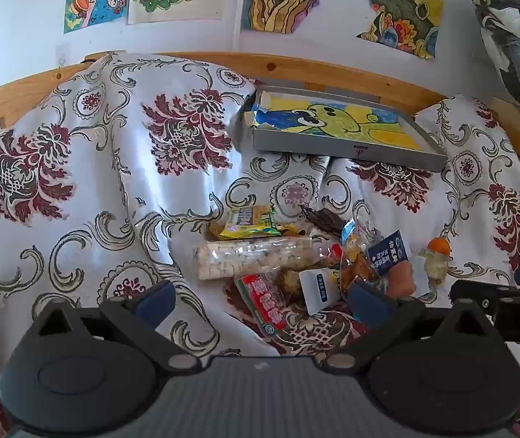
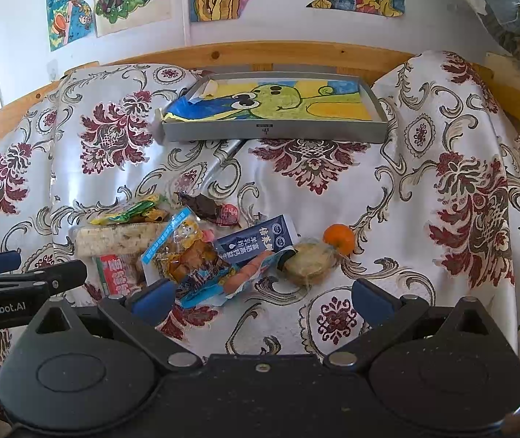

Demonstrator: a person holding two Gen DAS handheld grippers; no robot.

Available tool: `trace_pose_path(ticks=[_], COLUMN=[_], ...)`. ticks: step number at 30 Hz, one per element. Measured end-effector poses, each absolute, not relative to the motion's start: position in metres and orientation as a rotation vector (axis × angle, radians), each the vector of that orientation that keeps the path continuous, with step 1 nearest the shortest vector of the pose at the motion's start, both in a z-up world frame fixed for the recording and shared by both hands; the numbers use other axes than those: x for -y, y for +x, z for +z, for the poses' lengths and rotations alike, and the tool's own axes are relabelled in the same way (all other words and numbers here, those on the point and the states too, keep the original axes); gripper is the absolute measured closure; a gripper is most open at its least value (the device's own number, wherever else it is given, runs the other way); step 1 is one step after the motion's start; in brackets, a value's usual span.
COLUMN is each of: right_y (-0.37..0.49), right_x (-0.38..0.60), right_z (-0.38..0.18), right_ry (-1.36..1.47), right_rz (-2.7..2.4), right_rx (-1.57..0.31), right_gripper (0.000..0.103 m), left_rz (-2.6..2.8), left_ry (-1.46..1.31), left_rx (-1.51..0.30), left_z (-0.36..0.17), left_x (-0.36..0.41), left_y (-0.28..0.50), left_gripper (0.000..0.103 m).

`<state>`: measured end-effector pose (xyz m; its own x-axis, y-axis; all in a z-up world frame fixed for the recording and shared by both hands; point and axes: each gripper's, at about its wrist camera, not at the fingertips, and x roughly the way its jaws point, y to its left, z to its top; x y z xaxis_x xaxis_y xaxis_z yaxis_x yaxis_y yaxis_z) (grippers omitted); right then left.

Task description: Organize snacks

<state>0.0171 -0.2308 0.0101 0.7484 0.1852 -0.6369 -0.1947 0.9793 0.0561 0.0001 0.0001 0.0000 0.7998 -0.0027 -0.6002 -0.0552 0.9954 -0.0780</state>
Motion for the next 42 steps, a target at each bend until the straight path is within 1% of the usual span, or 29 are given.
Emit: trace_pose_path(ticks=[33,35,42], right_y=[0.02,0.015,0.008], right_x=[0.229,0.221,0.226], right_z=[0.013,0.006,0.023], right_ry=[-0.012,-0.016,-0.053], right_rz=[0.212,0.221,0.2], right_rx=[-0.703,-0.681,-0.609], right_gripper=[0.001,0.001,0.001], left_rz=[0.028,0.03,0.034], left_ry=[-0.106,-0.106,-0.108], left_rx=[-0.651,-0.65,-0.653], left_z=[-0.001,-0.002,-0.005], left_x=[0.0,0.0,-0.003], left_y=[0.0,0.0,0.008], left_gripper=[0.001,0.001,0.001])
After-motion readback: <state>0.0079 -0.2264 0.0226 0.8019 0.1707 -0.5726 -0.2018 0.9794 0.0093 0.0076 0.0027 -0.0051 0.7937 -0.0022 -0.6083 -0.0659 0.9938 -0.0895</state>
